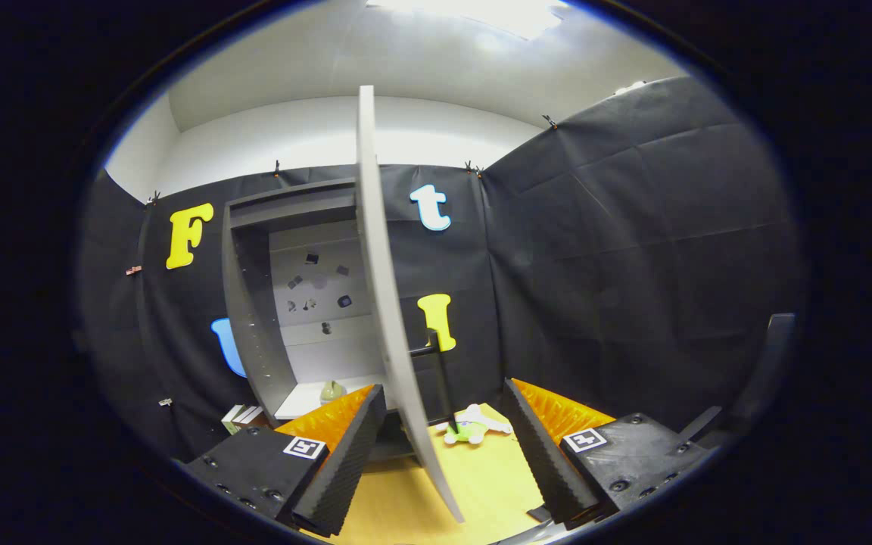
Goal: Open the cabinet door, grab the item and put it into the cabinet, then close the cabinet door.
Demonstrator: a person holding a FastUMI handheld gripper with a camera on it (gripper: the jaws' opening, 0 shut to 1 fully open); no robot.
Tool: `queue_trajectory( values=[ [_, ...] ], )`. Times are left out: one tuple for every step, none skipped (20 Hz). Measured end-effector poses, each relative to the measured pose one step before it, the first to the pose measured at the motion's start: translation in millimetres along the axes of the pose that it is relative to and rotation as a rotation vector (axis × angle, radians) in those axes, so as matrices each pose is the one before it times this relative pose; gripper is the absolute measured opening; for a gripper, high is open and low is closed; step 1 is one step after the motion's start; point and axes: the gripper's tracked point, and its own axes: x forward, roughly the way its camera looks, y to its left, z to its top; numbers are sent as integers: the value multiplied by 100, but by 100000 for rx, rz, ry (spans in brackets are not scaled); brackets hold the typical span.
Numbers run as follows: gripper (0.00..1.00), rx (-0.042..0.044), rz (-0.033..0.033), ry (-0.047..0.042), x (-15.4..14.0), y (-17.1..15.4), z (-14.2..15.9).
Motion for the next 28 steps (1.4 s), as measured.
queue_trajectory(
  values=[
    [98,266,763,72,511,-964,-8],
    [98,258,1266,230,568,-720,-147],
    [98,151,1853,525,730,-539,-205],
    [98,-32,1866,1014,776,-436,-209],
    [98,220,2493,1307,745,-179,-363],
    [98,550,3232,1491,667,79,-935],
    [98,772,2581,971,559,-11,-241],
    [98,1036,3200,1264,527,270,388],
    [98,879,2619,1618,372,170,-154],
    [98,392,1895,1371,407,35,-428],
    [98,262,1080,1006,419,36,-320],
    [98,487,1175,531,613,152,-159],
    [98,408,1468,271,201,280,-88],
    [98,28,1211,524,157,300,-194],
    [98,-442,-629,-113,84,-139,-8],
    [98,54,421,-111,61,144,8],
    [98,37,429,44,-10,249,-85],
    [98,-213,698,123,8,212,-198],
    [98,-575,304,30,-22,331,-106],
    [98,-997,169,-29,1,299,-88],
    [98,-1260,-138,-224,-45,325,-75],
    [98,-1136,-447,-565,-126,400,-17],
    [98,-533,-143,-439,-66,465,-20],
    [98,5,246,-135,-30,669,-126],
    [98,231,731,509,-96,769,-193],
    [98,-9,934,425,61,923,-296],
    [98,-59,691,1,99,909,-163],
    [98,29,396,18,229,868,-115]
  ],
)
